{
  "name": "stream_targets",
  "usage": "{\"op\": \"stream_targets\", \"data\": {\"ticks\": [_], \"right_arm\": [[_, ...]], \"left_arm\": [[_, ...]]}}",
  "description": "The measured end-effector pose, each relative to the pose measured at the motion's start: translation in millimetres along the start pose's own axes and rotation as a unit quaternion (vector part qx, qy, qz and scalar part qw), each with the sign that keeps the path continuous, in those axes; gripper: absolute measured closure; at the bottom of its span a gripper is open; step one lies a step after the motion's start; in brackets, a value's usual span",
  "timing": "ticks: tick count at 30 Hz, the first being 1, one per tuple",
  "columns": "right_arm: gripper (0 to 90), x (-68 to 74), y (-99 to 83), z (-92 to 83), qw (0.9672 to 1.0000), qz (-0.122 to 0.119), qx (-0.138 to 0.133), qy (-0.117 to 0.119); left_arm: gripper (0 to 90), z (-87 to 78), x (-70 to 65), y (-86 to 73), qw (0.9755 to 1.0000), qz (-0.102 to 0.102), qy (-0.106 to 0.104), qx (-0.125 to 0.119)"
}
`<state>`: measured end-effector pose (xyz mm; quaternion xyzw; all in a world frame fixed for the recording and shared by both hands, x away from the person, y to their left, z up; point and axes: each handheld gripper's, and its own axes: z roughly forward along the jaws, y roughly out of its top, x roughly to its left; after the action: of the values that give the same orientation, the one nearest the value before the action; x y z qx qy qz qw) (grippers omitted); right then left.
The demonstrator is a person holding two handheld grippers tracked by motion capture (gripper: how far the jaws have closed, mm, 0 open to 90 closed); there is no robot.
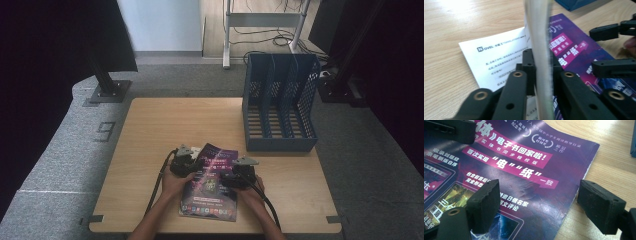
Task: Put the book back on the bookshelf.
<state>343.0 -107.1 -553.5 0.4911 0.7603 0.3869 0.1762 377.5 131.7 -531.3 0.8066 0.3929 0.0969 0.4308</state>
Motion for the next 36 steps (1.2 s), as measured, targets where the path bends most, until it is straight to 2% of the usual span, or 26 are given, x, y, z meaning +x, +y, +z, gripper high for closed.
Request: {"op": "stream_targets", "data": {"ticks": [13,21,27,36], "right_arm": [[19.7,-0.9,-0.6,-1.0,1.0,0.004,-0.002,0.003],[21.5,-4.9,-1.3,-3.5,0.9999,0.01,-0.008,0.001],[21.8,-13.4,0.7,-11.0,0.9993,0.028,-0.024,0.008],[21.5,-17.5,3.7,-18.4,0.9987,0.024,-0.041,0.019]], "left_arm": [[85.9,-9.5,-5.0,4.6,0.9994,0.004,-0.021,-0.027],[86.1,-15.9,-13.2,11.3,0.9988,0.024,-0.025,-0.035],[86.1,-21.7,-16.3,14.6,0.9983,0.03,-0.029,-0.042],[86.1,-34.6,-22.1,22.1,0.9968,0.04,-0.038,-0.057]]}}
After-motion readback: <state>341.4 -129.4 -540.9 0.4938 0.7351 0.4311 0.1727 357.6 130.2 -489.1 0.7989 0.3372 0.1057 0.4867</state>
